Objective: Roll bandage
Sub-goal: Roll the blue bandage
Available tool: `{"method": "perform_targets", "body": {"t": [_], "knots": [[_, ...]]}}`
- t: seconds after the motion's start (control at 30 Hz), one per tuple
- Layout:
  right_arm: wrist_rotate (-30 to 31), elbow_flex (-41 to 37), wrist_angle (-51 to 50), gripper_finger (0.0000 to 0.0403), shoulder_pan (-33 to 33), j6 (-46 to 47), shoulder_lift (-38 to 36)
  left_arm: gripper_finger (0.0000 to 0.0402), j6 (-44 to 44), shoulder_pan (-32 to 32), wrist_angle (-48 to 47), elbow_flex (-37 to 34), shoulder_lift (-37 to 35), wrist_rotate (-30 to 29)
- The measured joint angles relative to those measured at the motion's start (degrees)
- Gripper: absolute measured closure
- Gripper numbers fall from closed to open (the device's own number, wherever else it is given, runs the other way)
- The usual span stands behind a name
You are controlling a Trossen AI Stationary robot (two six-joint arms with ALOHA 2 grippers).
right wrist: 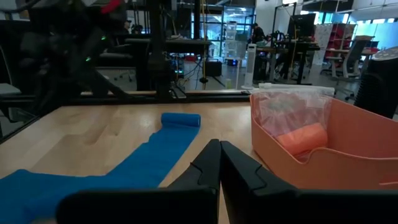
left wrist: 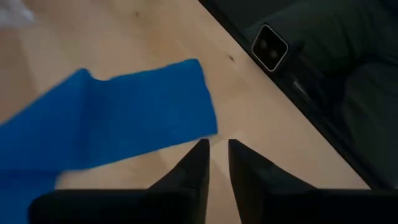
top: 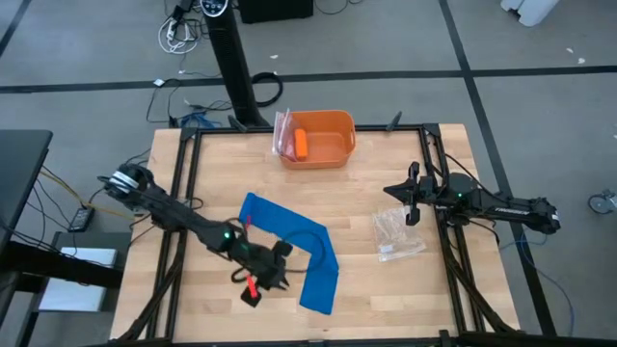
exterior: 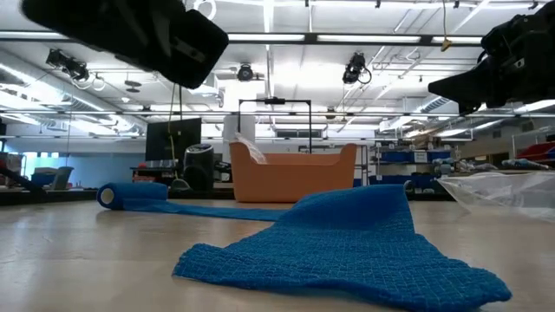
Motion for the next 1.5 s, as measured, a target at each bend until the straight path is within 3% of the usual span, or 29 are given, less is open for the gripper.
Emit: {"method": "perform_targets", "body": {"t": [0.3, 0.57, 0.93, 1.1, 1.37, 1.5], "knots": [[0.02, 0.01, 0.0, 0.0392, -0.01, -0.01, 0.01, 0.0294, -0.18, -3.74, -0.72, 9.02, 12.6, -3.59], [0.02, 0.01, -0.01, 0.0392, 0.0, 0.0, 0.01, 0.0295, 4.36, -4.8, -4.96, 16.7, 20.36, -12.51], [0.01, 0.02, 0.02, 0.0392, -0.01, -0.02, 0.02, 0.0297, 4.3, -4.65, -9.31, 18.71, 22.7, -12.52], [0.0, -0.01, 0.02, 0.0392, 0.01, 0.0, 0.02, 0.032, 4.3, -4.65, -11.82, 18.74, 22.7, -12.48], [0.0, 0.02, 0.02, 0.0392, -0.01, -0.01, 0.02, 0.0391, 5.81, -4.65, -10.96, 18.74, 22.7, -13.42], [0.0, 0.02, 0.02, 0.0392, -0.02, -0.02, 0.0, 0.0394, 6.08, -4.65, -10.82, 18.74, 22.7, -14.08]]}}
